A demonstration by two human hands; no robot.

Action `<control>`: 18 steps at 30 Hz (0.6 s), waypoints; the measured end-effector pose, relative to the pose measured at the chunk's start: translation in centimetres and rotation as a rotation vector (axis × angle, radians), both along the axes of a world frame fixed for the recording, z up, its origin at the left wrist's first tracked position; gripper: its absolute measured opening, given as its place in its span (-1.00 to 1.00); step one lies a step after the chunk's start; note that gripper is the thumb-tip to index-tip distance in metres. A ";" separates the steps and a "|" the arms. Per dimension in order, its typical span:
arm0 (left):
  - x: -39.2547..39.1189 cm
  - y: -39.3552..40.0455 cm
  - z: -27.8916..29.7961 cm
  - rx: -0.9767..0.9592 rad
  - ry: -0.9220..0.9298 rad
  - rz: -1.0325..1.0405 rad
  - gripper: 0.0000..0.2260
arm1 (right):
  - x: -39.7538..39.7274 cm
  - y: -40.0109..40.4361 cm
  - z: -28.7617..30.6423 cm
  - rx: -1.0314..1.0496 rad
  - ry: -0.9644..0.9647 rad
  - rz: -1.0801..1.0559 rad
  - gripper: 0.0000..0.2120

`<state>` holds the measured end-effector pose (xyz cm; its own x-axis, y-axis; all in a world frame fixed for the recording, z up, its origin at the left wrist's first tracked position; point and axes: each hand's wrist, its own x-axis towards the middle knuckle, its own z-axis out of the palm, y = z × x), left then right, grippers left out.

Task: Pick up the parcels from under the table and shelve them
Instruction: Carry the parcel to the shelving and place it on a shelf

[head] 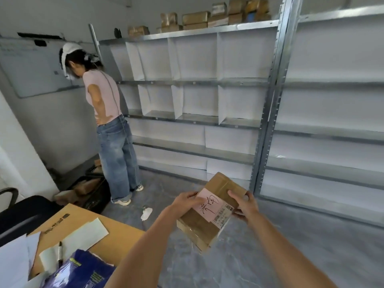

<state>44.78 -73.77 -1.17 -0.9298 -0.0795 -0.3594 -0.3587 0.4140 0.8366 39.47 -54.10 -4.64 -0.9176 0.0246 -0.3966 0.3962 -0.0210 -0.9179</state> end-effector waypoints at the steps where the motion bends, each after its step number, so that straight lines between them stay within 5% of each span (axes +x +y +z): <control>1: -1.3 0.1 -0.1 -0.018 0.003 -0.018 -0.62 | -0.9 0.5 -0.2 0.003 -0.002 -0.032 -0.50; 8: -9.6 4.0 -1.1 -0.057 0.072 0.000 -0.82 | -6.6 5.1 -1.5 0.158 0.007 -0.317 -0.31; 15: -18.0 11.6 -1.5 0.026 0.134 -0.003 -0.18 | -13.2 11.3 -2.5 0.128 -0.027 -0.535 -0.29; 18: -21.8 15.2 -1.1 0.066 0.132 0.009 -0.18 | -16.0 14.8 -1.9 0.201 -0.043 -0.513 -0.30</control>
